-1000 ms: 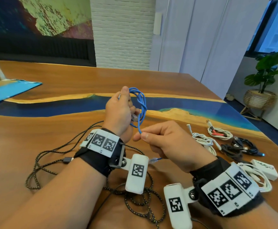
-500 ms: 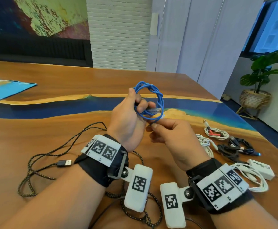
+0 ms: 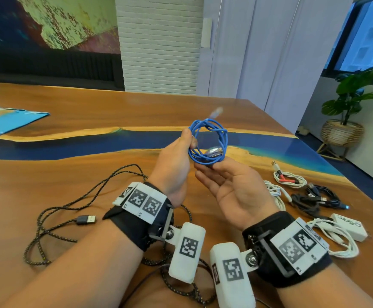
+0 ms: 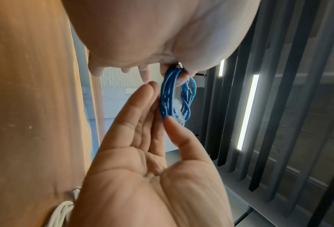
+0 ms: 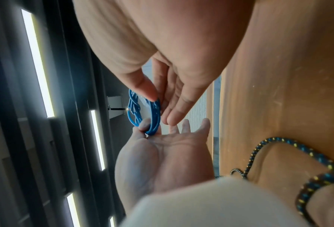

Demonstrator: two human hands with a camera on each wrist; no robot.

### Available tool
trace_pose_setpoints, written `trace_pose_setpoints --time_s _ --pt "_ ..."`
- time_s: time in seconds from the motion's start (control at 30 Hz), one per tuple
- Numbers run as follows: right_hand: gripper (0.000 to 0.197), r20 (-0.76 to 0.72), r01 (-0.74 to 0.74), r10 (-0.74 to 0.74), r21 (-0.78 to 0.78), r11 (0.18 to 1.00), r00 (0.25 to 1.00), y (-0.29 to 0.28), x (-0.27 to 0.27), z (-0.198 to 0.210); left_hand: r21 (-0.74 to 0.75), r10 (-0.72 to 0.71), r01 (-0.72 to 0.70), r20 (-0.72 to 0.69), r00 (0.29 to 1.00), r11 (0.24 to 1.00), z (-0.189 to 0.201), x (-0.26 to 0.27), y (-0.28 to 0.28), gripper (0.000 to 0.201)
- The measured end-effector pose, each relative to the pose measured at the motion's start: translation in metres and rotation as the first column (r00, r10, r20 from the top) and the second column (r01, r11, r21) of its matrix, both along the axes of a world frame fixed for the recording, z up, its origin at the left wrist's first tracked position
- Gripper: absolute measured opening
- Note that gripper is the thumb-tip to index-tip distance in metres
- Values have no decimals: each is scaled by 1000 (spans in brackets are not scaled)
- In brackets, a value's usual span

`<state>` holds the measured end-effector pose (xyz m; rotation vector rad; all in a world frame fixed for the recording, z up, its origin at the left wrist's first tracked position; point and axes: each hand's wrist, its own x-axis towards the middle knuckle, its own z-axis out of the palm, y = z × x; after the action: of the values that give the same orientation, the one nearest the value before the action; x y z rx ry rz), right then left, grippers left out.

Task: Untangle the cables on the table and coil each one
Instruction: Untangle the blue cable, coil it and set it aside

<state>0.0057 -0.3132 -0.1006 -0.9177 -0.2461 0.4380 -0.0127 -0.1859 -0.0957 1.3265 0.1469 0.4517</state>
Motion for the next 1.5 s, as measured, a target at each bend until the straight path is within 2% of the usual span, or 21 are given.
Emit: trace_pose_setpoints --time_s 0.07,0.17,0.3,0.37,0.5,0.67,0.77,0.87,1.03,1.1,1.17,1.2,1.27,1.37,1.5 --pt "21 -33 -3 4 29 1000 999 -5 -1 5 40 -11 11 -10 1000 999 -2 0 1 51" --pt "14 64 31 -29 -26 999 997 -8 1 8 98 -7 11 -49 999 995 -2 1 2 54" --pt "29 227 94 -67 -112 989 972 -8 3 8 113 -4 10 -62 998 994 -3 1 3 46" --pt "29 313 153 -93 -175 973 945 -8 2 9 116 -16 23 -59 998 993 -5 2 2 45" --pt "41 407 213 -101 -239 947 908 -7 0 9 150 -14 25 -74 997 988 -4 1 2 44" --pt "43 526 268 -82 -288 920 847 -11 -3 12 133 -114 125 -83 990 983 -1 -4 3 37" --pt "41 520 251 -62 -301 920 852 -14 0 13 104 -37 40 -36 999 994 -1 -3 3 17" --pt "43 496 207 -31 -304 930 868 -15 4 10 64 14 -16 34 999 998 -1 -3 5 17" --pt "41 528 219 -4 -346 912 849 -18 7 9 102 -10 9 7 1000 995 4 -7 9 10" --pt "39 566 247 8 -373 894 824 -20 8 10 113 -30 31 -11 999 993 6 -8 8 29" --pt "38 587 257 32 -402 879 809 -21 7 10 195 -37 41 -22 999 980 6 -7 8 46" --pt "38 590 259 42 -417 871 806 -22 7 10 249 -33 34 -9 999 968 4 -7 7 46" --pt "38 584 265 47 -437 860 810 -23 7 9 350 4 -5 6 1000 937 1 -5 9 33" --pt "33 520 266 -21 -402 876 854 -23 9 9 362 43 -40 1 999 931 -1 -3 12 21" --pt "23 255 234 -168 -256 938 952 -20 16 4 236 94 -104 52 994 966 -3 1 6 18"
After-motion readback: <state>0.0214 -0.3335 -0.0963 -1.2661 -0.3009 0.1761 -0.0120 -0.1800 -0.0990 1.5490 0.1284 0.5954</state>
